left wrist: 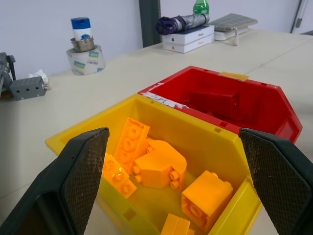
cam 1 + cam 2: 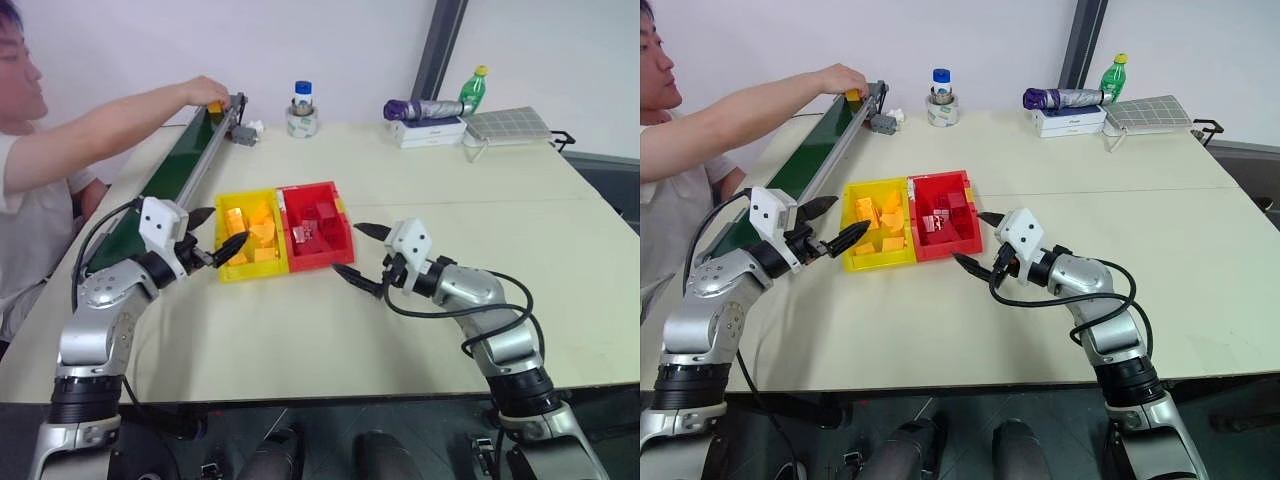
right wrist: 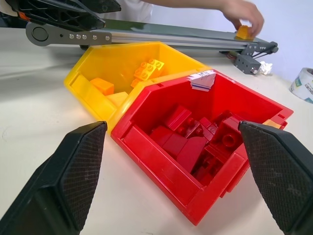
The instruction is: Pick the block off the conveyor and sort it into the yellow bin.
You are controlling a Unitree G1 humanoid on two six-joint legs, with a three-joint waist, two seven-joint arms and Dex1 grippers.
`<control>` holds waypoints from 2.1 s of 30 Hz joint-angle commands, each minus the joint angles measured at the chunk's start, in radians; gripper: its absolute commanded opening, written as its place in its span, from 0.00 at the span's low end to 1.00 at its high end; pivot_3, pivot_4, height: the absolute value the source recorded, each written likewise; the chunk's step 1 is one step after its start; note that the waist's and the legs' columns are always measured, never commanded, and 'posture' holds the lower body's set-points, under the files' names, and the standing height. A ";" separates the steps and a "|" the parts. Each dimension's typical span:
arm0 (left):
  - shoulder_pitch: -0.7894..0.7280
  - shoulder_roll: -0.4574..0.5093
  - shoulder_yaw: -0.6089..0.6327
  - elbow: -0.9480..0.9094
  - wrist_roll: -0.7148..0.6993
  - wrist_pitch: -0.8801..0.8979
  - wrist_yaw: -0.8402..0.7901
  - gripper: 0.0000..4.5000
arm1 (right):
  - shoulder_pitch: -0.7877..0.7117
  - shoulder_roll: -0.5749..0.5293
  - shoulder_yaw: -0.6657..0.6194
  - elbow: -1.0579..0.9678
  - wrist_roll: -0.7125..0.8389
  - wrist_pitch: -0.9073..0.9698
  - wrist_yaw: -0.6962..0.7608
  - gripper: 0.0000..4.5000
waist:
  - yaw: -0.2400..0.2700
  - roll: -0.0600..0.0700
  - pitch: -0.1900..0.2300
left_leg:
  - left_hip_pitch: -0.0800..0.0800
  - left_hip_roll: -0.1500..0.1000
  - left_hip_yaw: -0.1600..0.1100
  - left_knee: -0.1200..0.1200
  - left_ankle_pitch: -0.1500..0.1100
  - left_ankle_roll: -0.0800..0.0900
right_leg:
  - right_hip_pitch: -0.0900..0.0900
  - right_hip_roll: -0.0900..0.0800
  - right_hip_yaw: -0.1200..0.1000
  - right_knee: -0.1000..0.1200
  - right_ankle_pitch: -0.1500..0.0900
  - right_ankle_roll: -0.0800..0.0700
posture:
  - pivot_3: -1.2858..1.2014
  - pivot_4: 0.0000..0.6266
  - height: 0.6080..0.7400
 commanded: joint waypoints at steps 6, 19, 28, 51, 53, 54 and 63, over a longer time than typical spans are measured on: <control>-0.004 0.007 0.026 -0.034 -0.025 -0.007 -0.013 1.00 | -0.016 0.000 -0.012 -0.024 0.009 -0.016 0.002 1.00 | 0.000 0.000 0.000 | 0.000 0.000 0.000 0.000 0.000 0.000 | 0.000 0.000 0.000 0.000 0.000 0.000 | 0.52 0.24 1.00; 0.149 0.004 0.146 -0.165 -0.128 0.091 0.054 1.00 | -0.006 0.000 -0.008 -0.030 0.011 -0.015 0.009 1.00 | -0.002 0.000 0.000 | 0.000 0.000 0.000 0.000 0.000 0.000 | 0.000 0.000 0.000 0.000 0.000 0.000 | 0.52 0.24 1.00; 0.299 -0.047 0.273 -0.249 -0.082 -0.029 0.173 1.00 | -0.017 0.007 -0.003 -0.009 0.011 -0.022 0.023 1.00 | 0.002 0.000 0.000 | 0.000 0.000 0.000 -0.001 0.000 0.000 | 0.000 0.000 0.001 -0.001 -0.001 -0.001 | 0.52 0.24 1.00; 0.259 -0.095 0.290 -0.142 0.064 -0.151 0.409 1.00 | -0.013 0.020 -0.006 -0.011 0.015 -0.027 0.026 1.00 | 0.001 0.000 0.000 | 0.000 0.000 0.000 -0.001 0.000 0.000 | 0.000 0.000 0.000 -0.001 -0.001 -0.001 | 0.52 0.24 1.00; 0.256 -0.097 0.287 -0.140 0.065 -0.150 0.408 1.00 | -0.012 0.021 -0.007 -0.012 0.016 -0.026 0.024 1.00 | 0.000 0.000 0.000 | 0.000 0.000 0.000 -0.001 0.000 0.000 | 0.000 0.000 0.000 -0.001 -0.001 -0.001 | 0.52 0.24 1.00; 0.254 -0.098 0.288 -0.139 0.064 -0.149 0.408 1.00 | -0.012 0.021 -0.007 -0.012 0.016 -0.025 0.023 1.00 | 0.000 0.000 0.000 | 0.000 0.000 0.000 -0.001 0.000 0.000 | 0.000 0.000 0.000 -0.001 -0.001 -0.001 | 0.52 0.24 1.00; 0.226 -0.097 0.277 -0.113 0.071 -0.142 0.409 1.00 | -0.017 0.021 -0.005 -0.006 0.014 -0.024 0.022 1.00 | 0.001 0.000 0.000 | 0.000 0.000 0.000 -0.001 0.000 0.000 | 0.000 0.000 0.000 -0.001 -0.001 -0.001 | 0.52 0.24 1.00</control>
